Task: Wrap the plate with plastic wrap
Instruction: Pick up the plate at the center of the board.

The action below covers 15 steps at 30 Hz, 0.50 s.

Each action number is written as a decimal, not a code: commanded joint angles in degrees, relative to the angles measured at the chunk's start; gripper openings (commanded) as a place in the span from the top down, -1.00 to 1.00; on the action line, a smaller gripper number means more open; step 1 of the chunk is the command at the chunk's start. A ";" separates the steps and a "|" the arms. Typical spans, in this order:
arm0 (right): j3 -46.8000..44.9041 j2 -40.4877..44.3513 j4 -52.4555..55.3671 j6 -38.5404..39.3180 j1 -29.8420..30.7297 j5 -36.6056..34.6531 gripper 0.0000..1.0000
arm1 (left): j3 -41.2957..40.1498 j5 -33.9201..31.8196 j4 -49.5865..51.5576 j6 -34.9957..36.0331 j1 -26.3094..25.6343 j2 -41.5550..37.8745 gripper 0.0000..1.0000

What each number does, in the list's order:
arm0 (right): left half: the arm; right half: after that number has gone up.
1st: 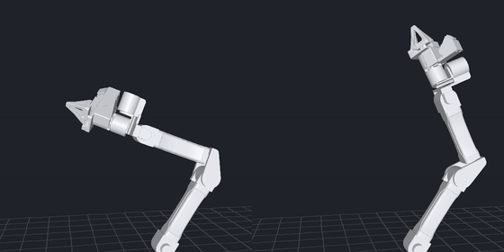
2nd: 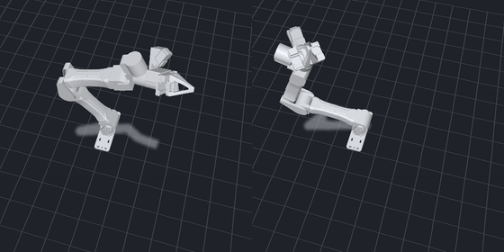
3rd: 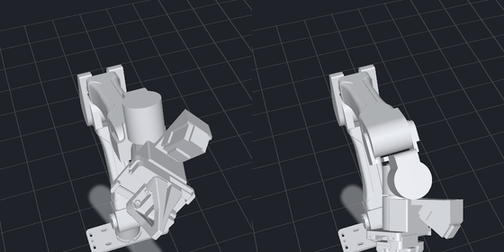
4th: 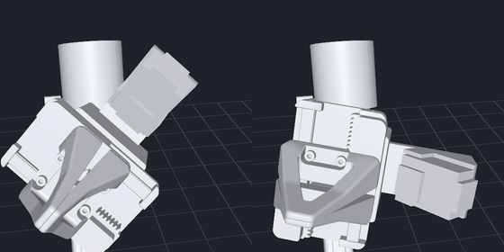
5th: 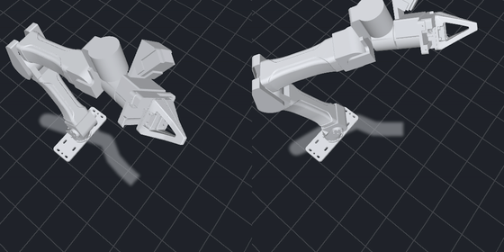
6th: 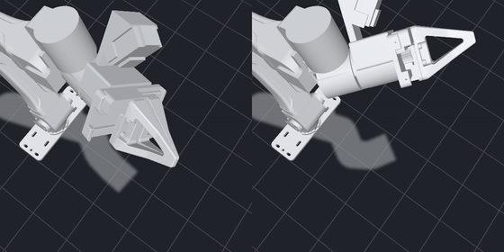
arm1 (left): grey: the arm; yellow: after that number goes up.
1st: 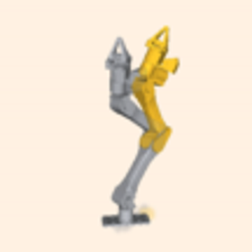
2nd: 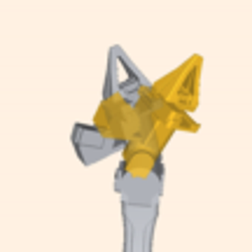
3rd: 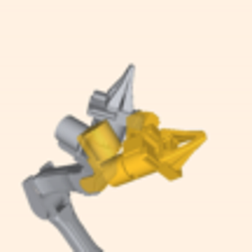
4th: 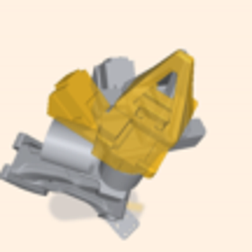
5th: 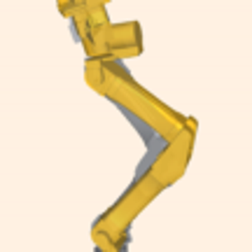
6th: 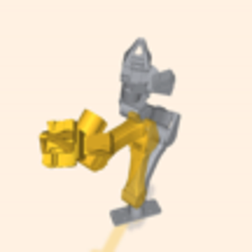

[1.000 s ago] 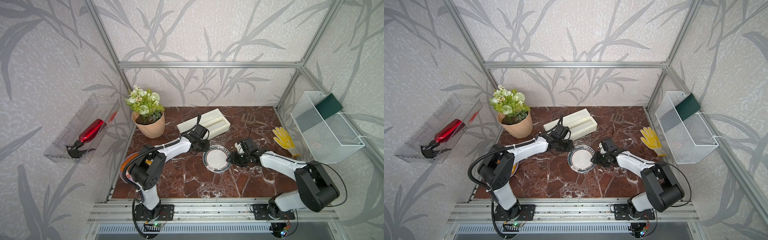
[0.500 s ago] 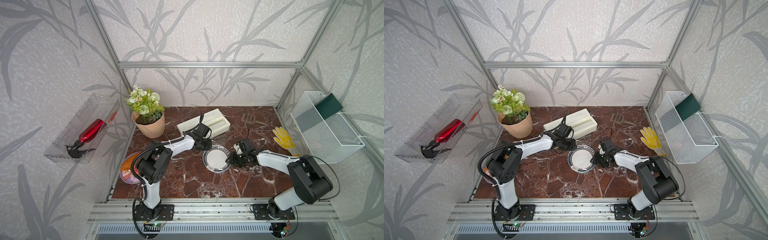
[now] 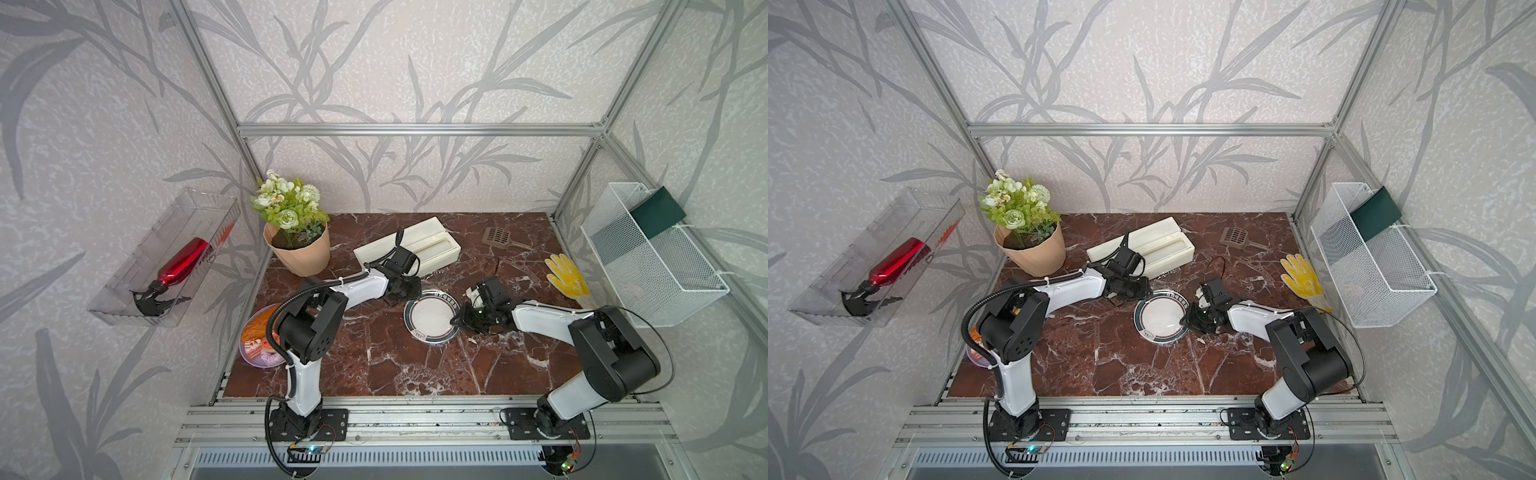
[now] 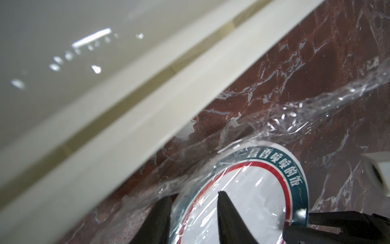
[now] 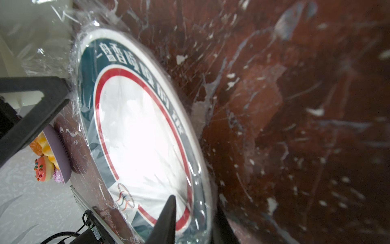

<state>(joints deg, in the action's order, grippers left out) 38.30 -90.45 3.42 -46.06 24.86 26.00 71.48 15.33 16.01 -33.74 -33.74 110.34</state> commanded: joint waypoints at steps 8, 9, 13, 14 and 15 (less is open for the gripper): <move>-6.36 4.24 -14.50 -3.38 -3.11 7.90 0.75 | -3.72 4.32 -1.82 -3.14 -0.53 -5.05 0.25; -6.69 4.68 -15.02 -3.27 -3.26 8.45 0.78 | -3.81 4.12 -1.31 -2.98 -0.41 -5.82 0.25; -8.10 7.70 -15.10 -1.77 -3.75 10.24 0.89 | -3.22 2.55 2.30 -1.21 -0.40 -10.21 0.25; -8.39 8.61 -14.61 -1.21 -3.77 10.58 0.90 | -3.11 2.12 3.53 -0.41 -0.37 -11.63 0.25; -8.64 9.51 -14.13 -0.82 -3.77 10.89 0.92 | -2.97 2.03 4.40 0.18 -0.39 -12.96 0.24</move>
<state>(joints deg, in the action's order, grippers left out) 30.61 -83.81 -9.34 -48.58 21.37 34.37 67.99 17.58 16.95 -35.31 -33.82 102.35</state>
